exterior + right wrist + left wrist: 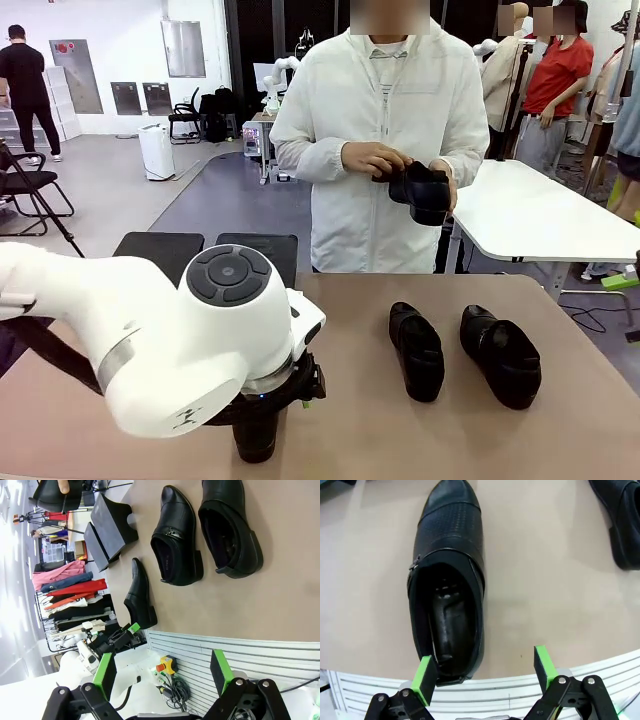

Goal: Organize the shoes by placing them on the stand.
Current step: Place the Shoe from the middle of the table onto the Shoes Stand.

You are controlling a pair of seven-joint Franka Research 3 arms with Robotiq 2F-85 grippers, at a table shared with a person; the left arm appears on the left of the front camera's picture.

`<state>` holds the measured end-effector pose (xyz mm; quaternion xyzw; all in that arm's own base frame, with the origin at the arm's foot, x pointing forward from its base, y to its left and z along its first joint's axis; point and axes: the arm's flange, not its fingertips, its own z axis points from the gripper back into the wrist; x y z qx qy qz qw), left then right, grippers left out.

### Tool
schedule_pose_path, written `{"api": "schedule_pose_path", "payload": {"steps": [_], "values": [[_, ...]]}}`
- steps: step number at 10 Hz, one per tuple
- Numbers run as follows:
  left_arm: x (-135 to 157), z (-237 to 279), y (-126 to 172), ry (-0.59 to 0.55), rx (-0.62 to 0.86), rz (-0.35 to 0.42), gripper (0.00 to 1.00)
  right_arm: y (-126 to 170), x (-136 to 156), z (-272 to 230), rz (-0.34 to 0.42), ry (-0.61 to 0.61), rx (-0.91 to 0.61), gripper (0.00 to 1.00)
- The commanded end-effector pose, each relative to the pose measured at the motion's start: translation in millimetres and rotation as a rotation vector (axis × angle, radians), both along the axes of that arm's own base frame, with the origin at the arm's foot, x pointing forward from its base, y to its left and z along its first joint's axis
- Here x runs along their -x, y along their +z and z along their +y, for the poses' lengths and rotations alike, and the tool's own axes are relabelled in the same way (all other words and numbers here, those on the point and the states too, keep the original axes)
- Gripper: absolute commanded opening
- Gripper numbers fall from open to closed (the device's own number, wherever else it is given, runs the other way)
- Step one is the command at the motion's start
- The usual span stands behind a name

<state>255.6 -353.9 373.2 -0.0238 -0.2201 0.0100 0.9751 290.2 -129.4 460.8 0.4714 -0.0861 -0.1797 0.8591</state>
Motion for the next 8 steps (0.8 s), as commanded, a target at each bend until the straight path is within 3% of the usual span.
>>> {"api": "schedule_pose_path", "payload": {"steps": [1, 2, 6, 7, 8], "values": [[-2.9, -11.6, 1.0, 0.088, 0.02, 0.011, 1.0, 1.0, 1.2, -3.3, -0.003, 0.017, 0.013, 1.0], [0.0, 0.0, 0.0, 0.0, 0.0, 0.0, 1.0, 1.0, 1.2, -3.3, -0.003, 0.017, 0.013, 1.0], [1.1, -1.2, 2.3, 0.006, 0.006, 0.011, 1.0, 1.0, 1.2, -3.3, -0.003, 0.017, 0.013, 1.0], [-11.2, 3.1, 16.5, -0.037, 0.003, 0.044, 1.0, 1.0, 1.2, -3.3, -0.003, 0.017, 0.013, 1.0], [-27.9, 4.8, 29.1, -0.004, -0.003, 0.054, 1.0, 1.0, 1.2, -3.3, -0.003, 0.017, 0.013, 1.0]]}}
